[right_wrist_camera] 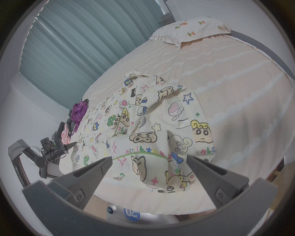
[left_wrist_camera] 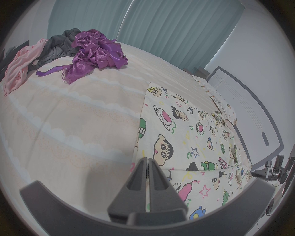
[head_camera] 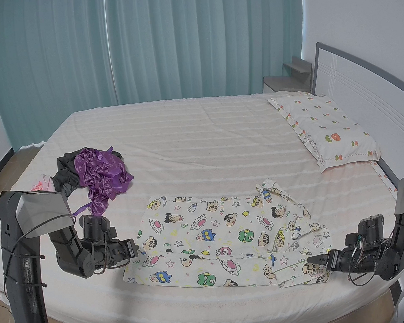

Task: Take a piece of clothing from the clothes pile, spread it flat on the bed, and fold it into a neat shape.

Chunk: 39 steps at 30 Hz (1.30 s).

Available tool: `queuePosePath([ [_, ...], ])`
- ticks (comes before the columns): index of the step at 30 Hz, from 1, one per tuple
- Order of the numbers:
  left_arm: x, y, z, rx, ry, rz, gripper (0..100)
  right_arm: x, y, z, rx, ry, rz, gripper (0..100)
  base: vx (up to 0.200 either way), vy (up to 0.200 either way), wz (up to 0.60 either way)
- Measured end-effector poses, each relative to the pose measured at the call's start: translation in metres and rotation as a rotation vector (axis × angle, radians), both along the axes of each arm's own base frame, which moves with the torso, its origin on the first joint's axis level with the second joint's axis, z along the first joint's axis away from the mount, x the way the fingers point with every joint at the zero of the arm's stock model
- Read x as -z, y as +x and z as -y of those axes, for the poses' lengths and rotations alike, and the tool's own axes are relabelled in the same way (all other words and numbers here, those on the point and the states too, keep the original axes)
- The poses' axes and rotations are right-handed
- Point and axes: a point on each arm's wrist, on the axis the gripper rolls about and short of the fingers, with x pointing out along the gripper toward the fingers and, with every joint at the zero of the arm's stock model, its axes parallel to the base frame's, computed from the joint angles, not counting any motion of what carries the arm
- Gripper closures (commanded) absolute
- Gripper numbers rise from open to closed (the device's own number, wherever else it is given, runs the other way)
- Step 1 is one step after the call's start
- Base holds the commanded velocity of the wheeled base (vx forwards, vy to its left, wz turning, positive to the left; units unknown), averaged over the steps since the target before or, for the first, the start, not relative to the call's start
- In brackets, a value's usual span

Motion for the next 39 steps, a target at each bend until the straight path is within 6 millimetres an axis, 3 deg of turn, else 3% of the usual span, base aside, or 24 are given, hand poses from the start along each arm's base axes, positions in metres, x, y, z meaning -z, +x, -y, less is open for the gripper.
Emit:
queuePosePath([
  [17,0.0,0.0,0.0,0.0,0.0,0.0,100,-0.001,-0.014,-0.003,0.022,-0.048,0.029,100,0.0,0.0,0.0],
  [28,0.001,0.0,0.0,0.001,0.001,-0.001,100,-0.003,-0.021,-0.015,-0.005,-0.081,0.026,100,0.0,0.0,0.0],
  [29,0.002,0.0,0.0,0.0,0.001,-0.001,100,-0.002,-0.023,-0.016,-0.01,-0.082,0.015,0,0.0,0.0,0.0],
  [39,0.002,0.0,0.0,0.001,0.003,-0.002,100,-0.007,-0.035,-0.02,-0.029,-0.09,-0.069,0,0.0,0.0,0.0],
])
